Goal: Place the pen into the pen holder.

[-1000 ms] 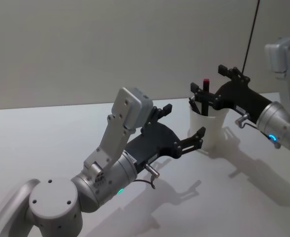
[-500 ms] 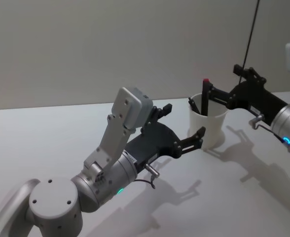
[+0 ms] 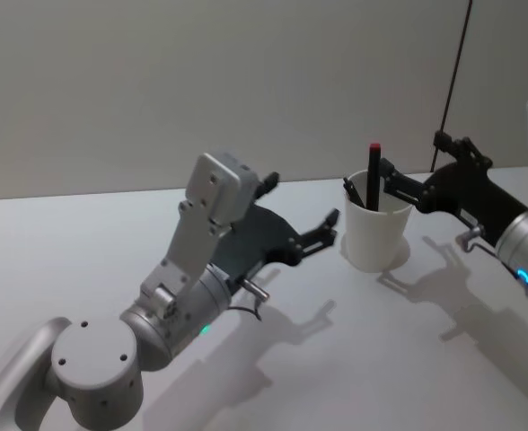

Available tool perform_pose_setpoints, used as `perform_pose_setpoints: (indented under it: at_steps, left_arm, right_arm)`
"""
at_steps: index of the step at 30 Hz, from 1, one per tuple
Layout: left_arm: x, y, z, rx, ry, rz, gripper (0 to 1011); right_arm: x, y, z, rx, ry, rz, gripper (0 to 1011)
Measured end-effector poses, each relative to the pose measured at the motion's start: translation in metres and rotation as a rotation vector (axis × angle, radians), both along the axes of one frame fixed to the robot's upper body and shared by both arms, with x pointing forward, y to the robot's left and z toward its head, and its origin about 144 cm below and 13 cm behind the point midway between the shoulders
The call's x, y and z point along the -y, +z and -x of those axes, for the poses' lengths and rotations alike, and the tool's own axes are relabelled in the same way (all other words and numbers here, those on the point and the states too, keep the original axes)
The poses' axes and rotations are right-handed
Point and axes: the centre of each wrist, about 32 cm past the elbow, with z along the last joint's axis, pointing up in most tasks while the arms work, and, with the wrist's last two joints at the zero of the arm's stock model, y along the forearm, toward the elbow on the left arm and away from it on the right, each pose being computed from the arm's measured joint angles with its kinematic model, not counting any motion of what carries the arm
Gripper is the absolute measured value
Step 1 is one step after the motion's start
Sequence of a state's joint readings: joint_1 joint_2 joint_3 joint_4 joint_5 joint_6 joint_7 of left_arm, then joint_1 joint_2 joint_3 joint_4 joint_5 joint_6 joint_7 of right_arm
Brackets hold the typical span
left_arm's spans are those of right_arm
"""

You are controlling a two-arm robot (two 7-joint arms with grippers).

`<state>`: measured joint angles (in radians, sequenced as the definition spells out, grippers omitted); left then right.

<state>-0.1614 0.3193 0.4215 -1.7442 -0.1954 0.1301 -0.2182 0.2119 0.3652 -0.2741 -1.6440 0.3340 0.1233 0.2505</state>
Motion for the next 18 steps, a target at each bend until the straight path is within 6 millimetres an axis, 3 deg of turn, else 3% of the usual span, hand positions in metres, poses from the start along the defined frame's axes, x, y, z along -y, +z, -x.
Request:
perform_pose_setpoints:
  at_steps: [18]
  left_arm:
    - [-0.020,-0.013,-0.023,0.093,0.197,-0.026,1001]
  right_arm:
    - [-0.004,-0.027,0.043,0.007,-0.135,-0.039,1002]
